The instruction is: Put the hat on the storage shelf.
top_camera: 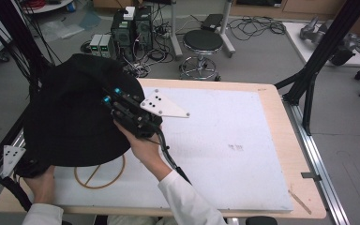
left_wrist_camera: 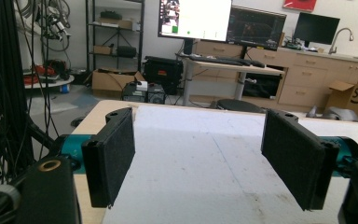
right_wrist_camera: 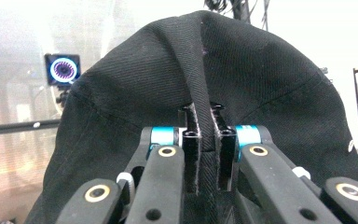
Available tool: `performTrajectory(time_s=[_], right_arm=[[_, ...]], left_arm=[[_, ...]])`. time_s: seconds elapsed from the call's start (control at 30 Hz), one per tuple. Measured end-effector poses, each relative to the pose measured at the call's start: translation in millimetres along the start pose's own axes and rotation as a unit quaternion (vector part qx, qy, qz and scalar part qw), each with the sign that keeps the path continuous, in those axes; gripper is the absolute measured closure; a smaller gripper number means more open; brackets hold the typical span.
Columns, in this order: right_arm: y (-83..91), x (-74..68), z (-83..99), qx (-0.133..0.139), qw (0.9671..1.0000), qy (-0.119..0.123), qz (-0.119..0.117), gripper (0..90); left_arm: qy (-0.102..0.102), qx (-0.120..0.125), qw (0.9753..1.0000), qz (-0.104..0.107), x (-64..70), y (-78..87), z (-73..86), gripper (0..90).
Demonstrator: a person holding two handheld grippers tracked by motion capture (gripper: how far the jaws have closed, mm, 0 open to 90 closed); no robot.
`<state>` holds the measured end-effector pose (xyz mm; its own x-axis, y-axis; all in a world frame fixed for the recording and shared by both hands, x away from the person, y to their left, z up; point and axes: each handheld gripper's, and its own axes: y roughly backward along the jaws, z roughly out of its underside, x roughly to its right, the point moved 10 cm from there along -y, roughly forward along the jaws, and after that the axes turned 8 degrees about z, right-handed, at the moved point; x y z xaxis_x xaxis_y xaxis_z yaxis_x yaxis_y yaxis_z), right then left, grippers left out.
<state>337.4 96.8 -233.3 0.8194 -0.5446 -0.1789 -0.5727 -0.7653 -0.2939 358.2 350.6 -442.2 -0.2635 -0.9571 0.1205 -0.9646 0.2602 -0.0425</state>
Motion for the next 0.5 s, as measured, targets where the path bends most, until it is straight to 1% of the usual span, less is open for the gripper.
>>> performTrajectory(time_s=[0.13, 0.23, 0.37, 0.5], right_arm=[[-3.2, -10.5, 10.0, -0.013, 0.9998, 0.000, -0.013, 85.7], [-4.7, -15.4, 20.4, -0.029, 0.9994, 0.009, -0.016, 85.7], [-5.8, -17.6, 34.6, -0.047, 0.9987, 0.014, -0.015, 85.6], [-5.1, -17.4, 46.7, -0.059, 0.9981, 0.008, -0.015, 85.6]], left_arm=[[-0.001, 0.001, 1.0000, 0.000, -0.2, 0.2, -0.4, 26.1], [0.000, 0.003, 1.0000, -0.002, -0.9, 0.8, -0.9, 26.1], [0.000, 0.003, 1.0000, -0.003, -1.4, 0.9, -0.9, 26.1], [0.000, 0.003, 1.0000, -0.003, -1.3, 0.6, -0.9, 26.1]])
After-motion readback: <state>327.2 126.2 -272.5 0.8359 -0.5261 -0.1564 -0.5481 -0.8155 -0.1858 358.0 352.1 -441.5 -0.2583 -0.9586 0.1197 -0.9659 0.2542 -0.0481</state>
